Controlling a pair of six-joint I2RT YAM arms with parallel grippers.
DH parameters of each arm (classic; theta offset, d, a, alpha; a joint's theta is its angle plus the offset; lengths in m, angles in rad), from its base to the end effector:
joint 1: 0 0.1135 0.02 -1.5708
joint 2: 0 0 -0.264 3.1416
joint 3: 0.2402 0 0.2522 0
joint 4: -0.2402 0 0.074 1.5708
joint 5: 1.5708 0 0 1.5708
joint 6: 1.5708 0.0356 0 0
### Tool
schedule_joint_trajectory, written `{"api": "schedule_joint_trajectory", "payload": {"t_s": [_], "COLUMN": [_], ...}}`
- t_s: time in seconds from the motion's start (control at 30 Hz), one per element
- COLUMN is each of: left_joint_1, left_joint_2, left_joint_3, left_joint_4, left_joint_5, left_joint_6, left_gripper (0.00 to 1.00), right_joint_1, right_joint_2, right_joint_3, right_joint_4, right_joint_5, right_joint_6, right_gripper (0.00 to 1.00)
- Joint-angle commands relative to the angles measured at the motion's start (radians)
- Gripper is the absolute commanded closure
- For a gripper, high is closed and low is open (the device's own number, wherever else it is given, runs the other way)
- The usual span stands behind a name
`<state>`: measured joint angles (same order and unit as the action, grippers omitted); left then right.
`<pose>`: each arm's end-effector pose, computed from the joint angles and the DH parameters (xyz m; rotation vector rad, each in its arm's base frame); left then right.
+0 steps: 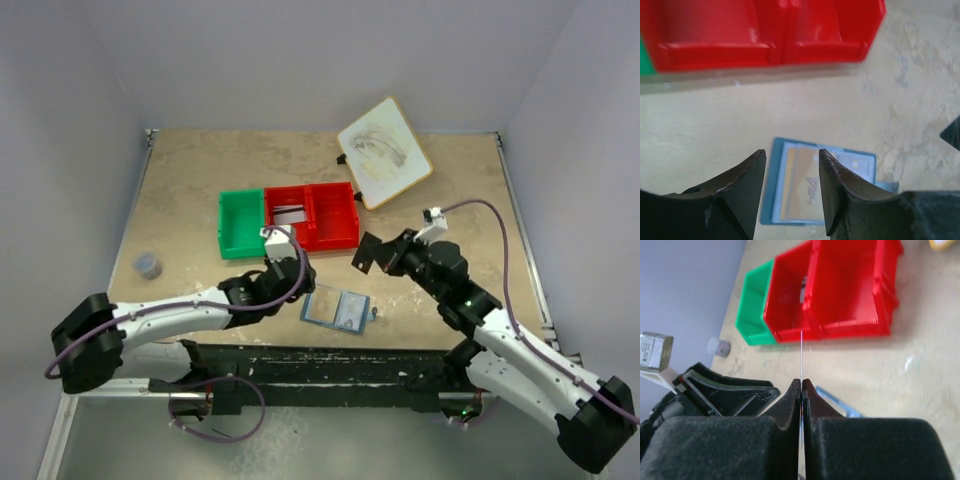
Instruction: Take the credit cards out of the card holder
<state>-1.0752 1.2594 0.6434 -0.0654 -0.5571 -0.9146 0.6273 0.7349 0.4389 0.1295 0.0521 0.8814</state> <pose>0.1377 -0.2151 0.2066 -0.1203 2.1789 -0.5274 0.1500 0.1065 0.2583 0.2762 1.8384 1.0415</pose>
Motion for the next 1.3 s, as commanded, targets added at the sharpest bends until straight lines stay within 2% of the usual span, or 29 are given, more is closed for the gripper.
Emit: {"api": "schedule_joint_trajectory", "payload": {"t_s": [0.0,0.1,0.23,0.3,0.4,0.53,0.63,0.9,1.07,1.27], "left_joint_1": [0.096,0.149,0.224,0.284,0.347,0.460,0.510,0.524,0.524,0.524], "left_joint_2": [-0.145,-0.272,-0.358,-0.368,-0.376,-0.421,-0.466,-0.427,-0.507,-0.604], "left_joint_3": [0.023,0.013,0.011,0.019,0.022,0.044,0.068,0.175,0.208,0.244], "left_joint_4": [-0.174,-0.276,-0.421,-0.476,-0.515,-0.558,-0.570,-0.817,-0.889,-0.927], "left_joint_5": [-0.139,-0.217,-0.299,-0.303,-0.291,-0.214,-0.211,-0.382,-0.442,-0.504], "left_joint_6": [0.009,-0.003,-0.024,-0.034,-0.074,-0.146,-0.145,-0.275,-0.318,-0.294], "left_gripper": [0.55,0.54,0.51,0.51,0.49,0.36,0.36,0.36,0.35,0.35], "right_joint_1": [0.000,0.016,0.111,0.155,0.185,0.215,0.228,0.274,0.285,0.287], "right_joint_2": [0.156,0.299,0.470,0.558,0.693,0.864,0.985,1.299,1.459,1.578], "right_joint_3": [0.169,0.277,0.422,0.507,0.642,0.795,0.944,1.349,1.523,1.678], "right_joint_4": [0.098,0.126,0.164,0.163,0.159,0.168,0.128,-0.004,-0.108,-0.220], "right_joint_5": [0.004,-0.042,0.034,0.072,0.051,0.023,0.001,-0.019,-0.003,0.056], "right_joint_6": [-0.279,-0.378,-0.529,-0.589,-0.650,-0.725,-0.758,-0.835,-0.868,-0.927], "right_gripper": [1.00,1.00,1.00,1.00,1.00,1.00,1.00,1.00,1.00,1.00]}}
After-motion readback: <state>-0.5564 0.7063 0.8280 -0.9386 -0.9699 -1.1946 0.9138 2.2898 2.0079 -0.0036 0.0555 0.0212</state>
